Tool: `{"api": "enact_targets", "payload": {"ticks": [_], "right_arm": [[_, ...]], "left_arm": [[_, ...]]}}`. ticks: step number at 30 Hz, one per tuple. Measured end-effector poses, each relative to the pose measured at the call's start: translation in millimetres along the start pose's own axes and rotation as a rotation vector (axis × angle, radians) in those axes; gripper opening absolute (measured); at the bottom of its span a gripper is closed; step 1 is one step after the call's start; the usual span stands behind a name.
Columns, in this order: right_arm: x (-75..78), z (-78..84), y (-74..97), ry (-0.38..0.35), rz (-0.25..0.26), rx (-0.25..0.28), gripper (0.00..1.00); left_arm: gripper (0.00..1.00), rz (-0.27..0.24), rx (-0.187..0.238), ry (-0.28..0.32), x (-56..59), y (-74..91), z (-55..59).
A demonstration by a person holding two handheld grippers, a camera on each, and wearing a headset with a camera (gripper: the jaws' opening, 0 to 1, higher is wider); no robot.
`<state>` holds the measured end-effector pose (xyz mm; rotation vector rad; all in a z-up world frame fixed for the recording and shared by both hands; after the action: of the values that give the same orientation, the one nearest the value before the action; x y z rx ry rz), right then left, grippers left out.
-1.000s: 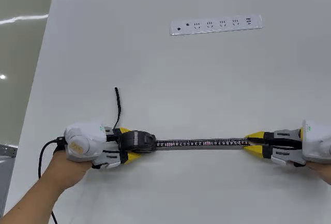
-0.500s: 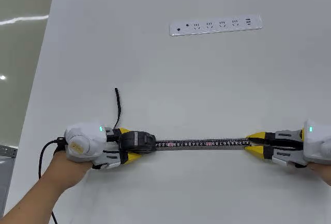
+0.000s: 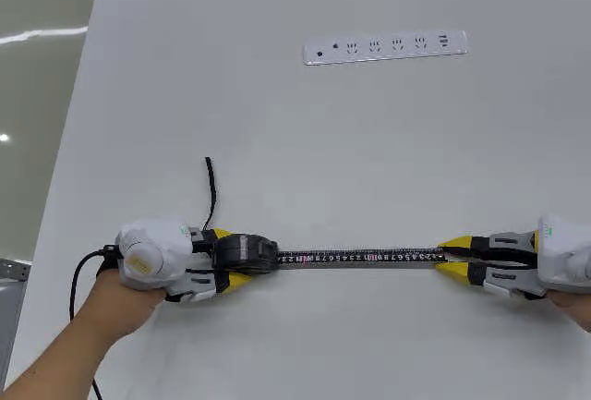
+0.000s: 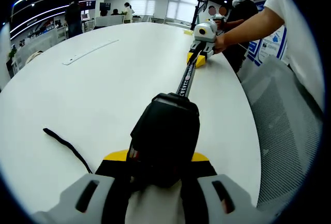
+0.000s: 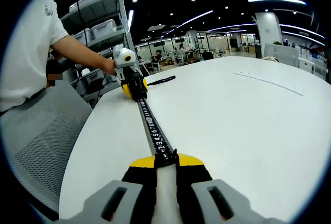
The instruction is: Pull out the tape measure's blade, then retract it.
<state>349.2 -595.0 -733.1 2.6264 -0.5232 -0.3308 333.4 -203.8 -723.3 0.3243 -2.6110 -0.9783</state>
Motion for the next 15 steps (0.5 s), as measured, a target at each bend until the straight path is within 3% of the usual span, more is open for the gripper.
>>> {"api": "enact_targets", "payload": {"ticks": [15], "right_arm": [[-1.2, -2.4, -2.8, -0.023, 0.015, 0.002, 0.16]], "left_arm": [[0.35, -0.014, -0.008, 0.008, 1.2, -0.2, -1.3]]}}
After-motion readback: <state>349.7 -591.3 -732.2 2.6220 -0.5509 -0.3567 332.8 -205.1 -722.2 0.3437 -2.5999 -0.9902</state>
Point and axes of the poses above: the centre of the closed fingertips' face, and the gripper's own axes: y roughly backward along the fingers, x roughly to its right, z roughly out of its underside, the point moved 8 cm from there along y, roughly backward along the fingers, and after that the axes turned 9 degrees about z, right-handed, at the moved point
